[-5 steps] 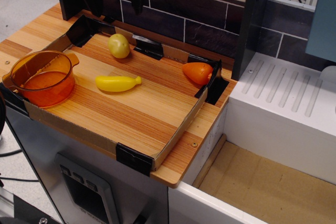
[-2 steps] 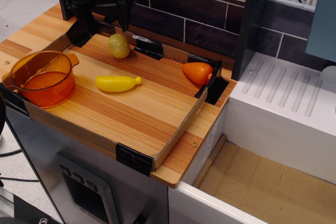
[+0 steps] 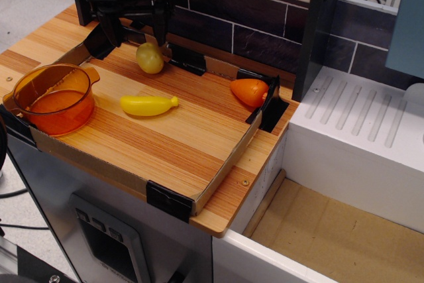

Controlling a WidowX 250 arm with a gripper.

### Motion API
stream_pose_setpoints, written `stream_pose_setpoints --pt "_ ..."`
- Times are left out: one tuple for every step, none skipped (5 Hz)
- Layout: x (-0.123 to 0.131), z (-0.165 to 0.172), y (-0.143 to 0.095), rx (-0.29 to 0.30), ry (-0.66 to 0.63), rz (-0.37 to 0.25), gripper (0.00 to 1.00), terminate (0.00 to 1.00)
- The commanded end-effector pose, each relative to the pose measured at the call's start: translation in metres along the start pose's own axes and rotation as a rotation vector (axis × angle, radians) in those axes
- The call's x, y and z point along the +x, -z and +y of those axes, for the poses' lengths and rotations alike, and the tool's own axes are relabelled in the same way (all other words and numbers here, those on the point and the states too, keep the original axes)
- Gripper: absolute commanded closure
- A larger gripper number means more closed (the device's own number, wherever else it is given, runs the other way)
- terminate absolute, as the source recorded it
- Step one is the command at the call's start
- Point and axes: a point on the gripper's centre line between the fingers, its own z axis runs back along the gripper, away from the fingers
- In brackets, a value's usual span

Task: Put potato in pot

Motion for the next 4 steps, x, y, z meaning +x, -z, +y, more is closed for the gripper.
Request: stream_pose_setpoints --pt "0.011 -0.006 0.007 0.05 0.018 -0.056 0.0 0.0" --pt "0.008 -0.005 0.015 0.069 0.037 -0.065 0.0 0.0" --pt "0.01 -0.004 0.011 0.055 0.011 -0.089 1.0 0.0" --pt "0.012 -0.002 -0.011 -0.006 -0.001 -0.114 1.0 0.0"
